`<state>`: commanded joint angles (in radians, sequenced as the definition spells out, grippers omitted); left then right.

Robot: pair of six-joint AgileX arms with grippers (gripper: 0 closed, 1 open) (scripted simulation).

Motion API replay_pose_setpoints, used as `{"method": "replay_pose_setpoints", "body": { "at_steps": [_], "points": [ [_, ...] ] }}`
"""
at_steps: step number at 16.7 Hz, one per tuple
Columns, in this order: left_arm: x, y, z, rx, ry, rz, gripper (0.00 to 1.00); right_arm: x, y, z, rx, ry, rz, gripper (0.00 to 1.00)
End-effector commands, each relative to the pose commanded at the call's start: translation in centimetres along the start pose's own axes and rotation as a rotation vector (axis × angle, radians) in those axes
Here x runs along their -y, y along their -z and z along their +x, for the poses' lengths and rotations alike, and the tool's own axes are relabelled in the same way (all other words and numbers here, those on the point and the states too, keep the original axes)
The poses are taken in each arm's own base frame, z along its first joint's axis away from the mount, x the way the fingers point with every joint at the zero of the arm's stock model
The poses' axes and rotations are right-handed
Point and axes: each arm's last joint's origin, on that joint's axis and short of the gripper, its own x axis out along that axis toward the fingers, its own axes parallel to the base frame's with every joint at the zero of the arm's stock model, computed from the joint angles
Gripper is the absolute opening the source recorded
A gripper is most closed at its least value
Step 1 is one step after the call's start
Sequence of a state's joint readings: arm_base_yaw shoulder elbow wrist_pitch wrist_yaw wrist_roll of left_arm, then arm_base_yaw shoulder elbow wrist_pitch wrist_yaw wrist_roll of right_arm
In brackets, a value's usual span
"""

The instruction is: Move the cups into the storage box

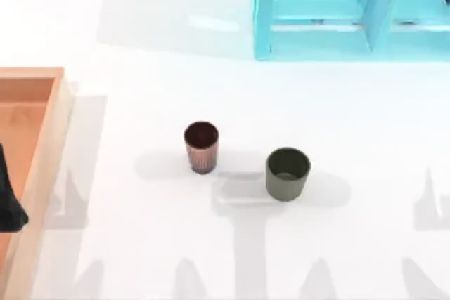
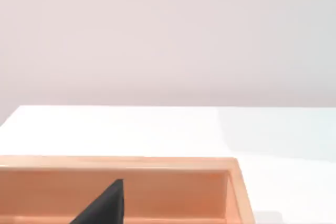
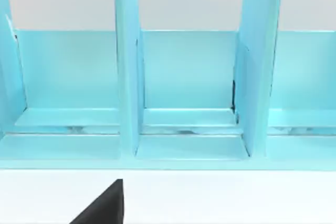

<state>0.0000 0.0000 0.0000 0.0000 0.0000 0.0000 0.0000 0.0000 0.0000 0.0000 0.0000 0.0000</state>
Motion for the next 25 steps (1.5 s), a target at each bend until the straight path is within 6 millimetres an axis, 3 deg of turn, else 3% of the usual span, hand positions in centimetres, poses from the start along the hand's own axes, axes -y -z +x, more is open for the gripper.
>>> {"method": "replay_pose_setpoints", "body": {
  "at_steps": [5, 8, 11, 14, 17, 21, 25],
  "points": [
    [0.0, -1.2, 0.0, -0.034, -0.006, -0.032, 1.00, 0.0, 0.0, 0.0, 0.000, 0.000, 0.000, 1.00],
    [0.0, -3.7, 0.6, -0.139, -0.018, -0.101, 1.00, 0.0, 0.0, 0.0, 0.000, 0.000, 0.000, 1.00],
    [0.3, -6.9, 2.4, -0.324, -0.036, -0.176, 1.00, 0.0, 0.0, 0.0, 0.000, 0.000, 0.000, 1.00],
    [1.0, -9.7, 5.8, -0.576, -0.062, -0.230, 1.00, 0.0, 0.0, 0.0, 0.000, 0.000, 0.000, 1.00],
    [2.7, -11.0, 10.6, -0.866, -0.100, -0.239, 1.00, 0.0, 0.0, 0.0, 0.000, 0.000, 0.000, 1.00],
    [6.6, -10.7, 17.6, -1.223, -0.156, -0.178, 1.00, 0.0, 0.0, 0.0, 0.000, 0.000, 0.000, 1.00],
    [12.3, -9.2, 23.1, -1.466, -0.177, -0.076, 1.00, 0.0, 0.0, 0.0, 0.000, 0.000, 0.000, 1.00]
  ]
}}
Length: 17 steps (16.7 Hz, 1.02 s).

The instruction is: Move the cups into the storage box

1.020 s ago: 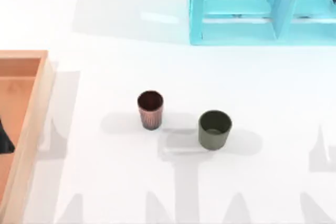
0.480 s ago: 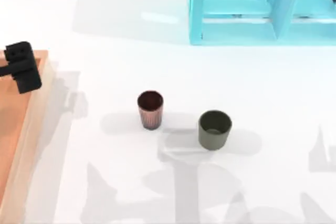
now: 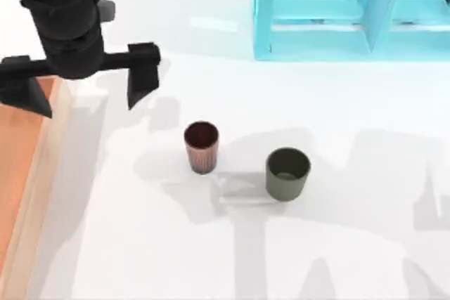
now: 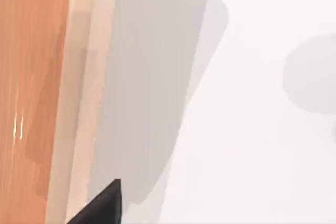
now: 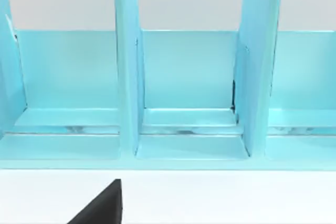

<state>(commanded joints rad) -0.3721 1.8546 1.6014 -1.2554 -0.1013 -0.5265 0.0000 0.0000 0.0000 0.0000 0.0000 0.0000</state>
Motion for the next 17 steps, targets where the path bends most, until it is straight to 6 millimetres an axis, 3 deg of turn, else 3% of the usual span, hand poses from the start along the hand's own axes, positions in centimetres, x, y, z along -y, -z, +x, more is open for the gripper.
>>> {"method": "replay_pose_setpoints", "body": {
  "at_steps": [5, 9, 12, 17],
  "points": [
    [8.5, -1.6, 1.1, -0.115, -0.020, 0.103, 1.00, 0.0, 0.0, 0.0, 0.000, 0.000, 0.000, 1.00],
    [13.0, -1.0, 0.2, -0.110, 0.038, 0.164, 1.00, 0.0, 0.0, 0.0, 0.000, 0.000, 0.000, 1.00],
    [14.3, -0.5, -0.4, -0.101, 0.066, 0.183, 1.00, 0.0, 0.0, 0.0, 0.000, 0.000, 0.000, 1.00],
    [14.1, -0.6, -0.5, -0.098, 0.067, 0.179, 1.00, 0.0, 0.0, 0.0, 0.000, 0.000, 0.000, 1.00]
  ]
}}
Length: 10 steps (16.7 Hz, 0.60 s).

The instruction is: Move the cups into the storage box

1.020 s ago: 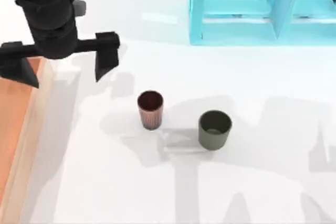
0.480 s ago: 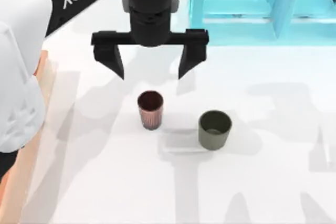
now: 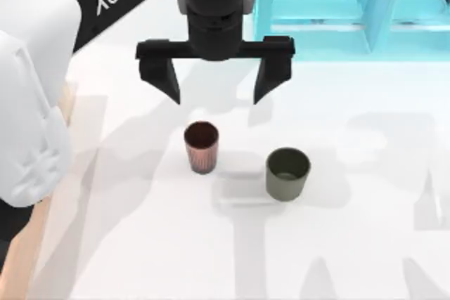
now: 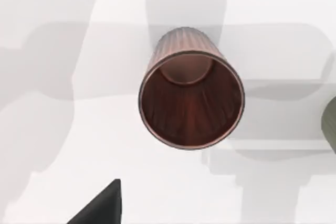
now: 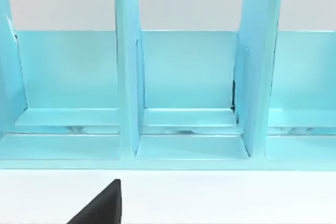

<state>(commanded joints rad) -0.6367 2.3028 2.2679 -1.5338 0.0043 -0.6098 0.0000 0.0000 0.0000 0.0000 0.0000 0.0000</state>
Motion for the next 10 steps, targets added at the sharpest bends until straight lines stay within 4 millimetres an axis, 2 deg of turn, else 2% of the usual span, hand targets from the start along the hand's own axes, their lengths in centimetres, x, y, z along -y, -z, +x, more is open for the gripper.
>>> {"method": "replay_pose_setpoints", "body": {
  "at_steps": [2, 4, 10],
  "points": [
    [0.1, 0.0, 0.4, 0.000, 0.001, 0.002, 1.00, 0.0, 0.0, 0.0, 0.000, 0.000, 0.000, 1.00],
    [0.2, -0.2, 1.8, -0.001, 0.001, 0.004, 1.00, 0.0, 0.0, 0.0, 0.000, 0.000, 0.000, 1.00],
    [0.3, -0.1, 8.4, -0.002, 0.000, 0.004, 1.00, 0.0, 0.0, 0.0, 0.000, 0.000, 0.000, 1.00]
  ]
}}
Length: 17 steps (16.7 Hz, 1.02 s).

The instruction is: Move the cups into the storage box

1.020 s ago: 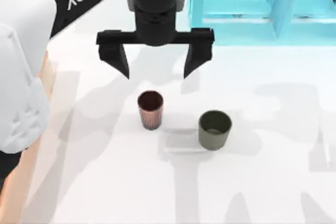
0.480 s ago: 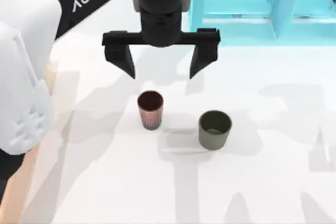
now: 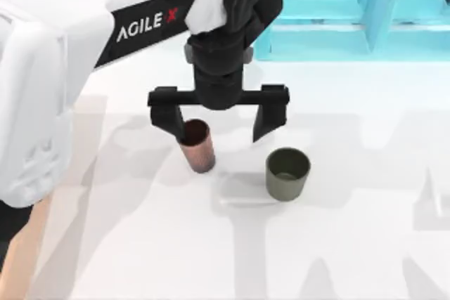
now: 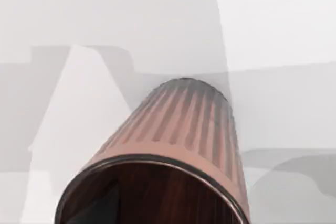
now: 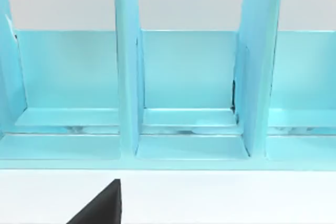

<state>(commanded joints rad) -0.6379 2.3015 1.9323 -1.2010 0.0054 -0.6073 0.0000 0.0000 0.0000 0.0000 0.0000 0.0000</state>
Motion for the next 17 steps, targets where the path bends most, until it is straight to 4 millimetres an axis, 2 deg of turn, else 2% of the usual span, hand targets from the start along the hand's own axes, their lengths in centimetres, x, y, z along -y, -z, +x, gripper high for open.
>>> {"method": "replay_pose_setpoints", "body": {
  "at_steps": [3, 7, 17],
  "points": [
    [-0.09, 0.22, 1.67, -0.001, -0.001, 0.000, 1.00, 0.00, 0.00, 0.00, 0.000, 0.000, 0.000, 1.00],
    [-0.09, 0.23, 1.71, -0.002, -0.001, 0.000, 1.00, 0.00, 0.00, 0.00, 0.000, 0.000, 0.000, 1.00],
    [-0.09, 0.23, 1.71, -0.002, -0.001, 0.000, 0.25, 0.00, 0.00, 0.00, 0.000, 0.000, 0.000, 1.00]
  ]
}}
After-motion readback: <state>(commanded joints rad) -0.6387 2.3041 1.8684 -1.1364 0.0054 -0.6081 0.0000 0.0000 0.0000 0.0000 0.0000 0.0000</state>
